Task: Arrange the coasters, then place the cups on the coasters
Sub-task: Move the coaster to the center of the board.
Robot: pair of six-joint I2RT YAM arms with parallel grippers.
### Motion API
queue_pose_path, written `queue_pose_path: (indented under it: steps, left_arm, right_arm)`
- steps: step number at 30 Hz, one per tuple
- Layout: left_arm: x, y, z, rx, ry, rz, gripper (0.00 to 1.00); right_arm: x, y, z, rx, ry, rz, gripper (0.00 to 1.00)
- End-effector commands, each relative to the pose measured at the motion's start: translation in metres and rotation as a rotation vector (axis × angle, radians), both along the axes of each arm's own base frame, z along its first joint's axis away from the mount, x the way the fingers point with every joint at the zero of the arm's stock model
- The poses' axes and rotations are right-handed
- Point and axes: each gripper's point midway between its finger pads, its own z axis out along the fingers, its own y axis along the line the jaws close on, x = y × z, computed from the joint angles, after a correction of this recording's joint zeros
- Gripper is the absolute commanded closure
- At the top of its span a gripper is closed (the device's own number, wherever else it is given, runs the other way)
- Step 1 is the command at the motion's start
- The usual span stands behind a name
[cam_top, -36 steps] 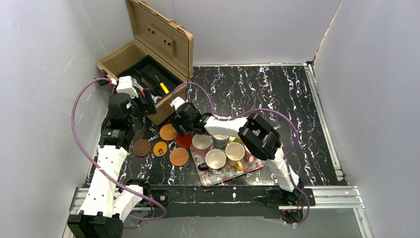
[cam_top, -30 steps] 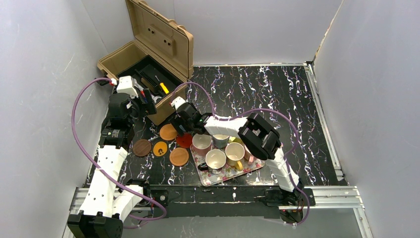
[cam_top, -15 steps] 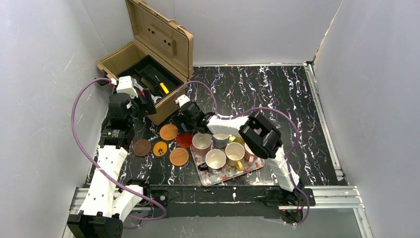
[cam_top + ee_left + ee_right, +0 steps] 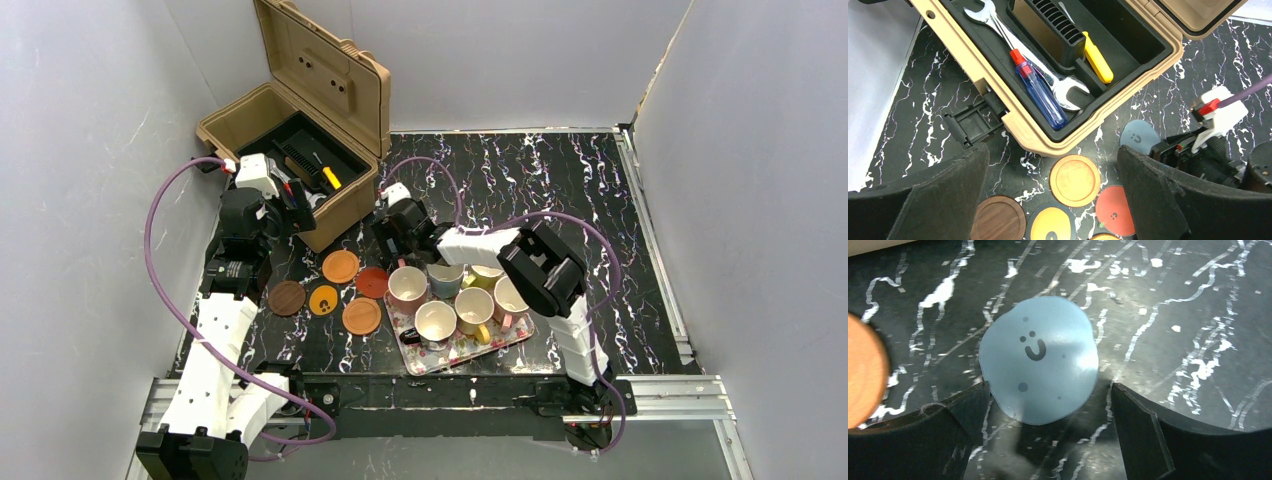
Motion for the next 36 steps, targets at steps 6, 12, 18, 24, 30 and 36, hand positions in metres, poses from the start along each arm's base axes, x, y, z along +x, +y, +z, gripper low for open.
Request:
queue_pose_path:
  steps: [6, 12, 18, 24, 30, 36]
  left_arm:
    - [0.000, 0.001, -0.004, 0.014, 0.014, 0.005, 0.02]
    - [0.001, 0.000, -0.009, 0.010, 0.030, 0.000, 0.02]
    - [0.003, -0.003, -0.010, 0.000, 0.041, -0.012, 0.02]
    - [0.003, -0.003, -0.011, 0.001, 0.046, -0.010, 0.02]
    - [0.003, -0.004, -0.012, -0.003, 0.049, -0.014, 0.02]
    - [0.003, -0.004, -0.012, -0.005, 0.049, -0.013, 0.02]
  right_arm:
    - [0.005, -0.078, -0.038, -0.119, 0.106, -0.138, 0.04]
    - [0.003, -0.066, -0.035, -0.085, 0.106, -0.022, 0.03]
    - [0.002, -0.044, -0.028, -0.087, 0.100, 0.110, 0.01]
    - [0.015, -0.041, -0.035, -0.130, 0.120, 0.066, 0.01]
    - [0.022, -0.050, -0.047, -0.149, 0.137, -0.058, 0.01]
    - [0.031, -0.064, -0.052, -0.161, 0.129, -0.187, 0.02]
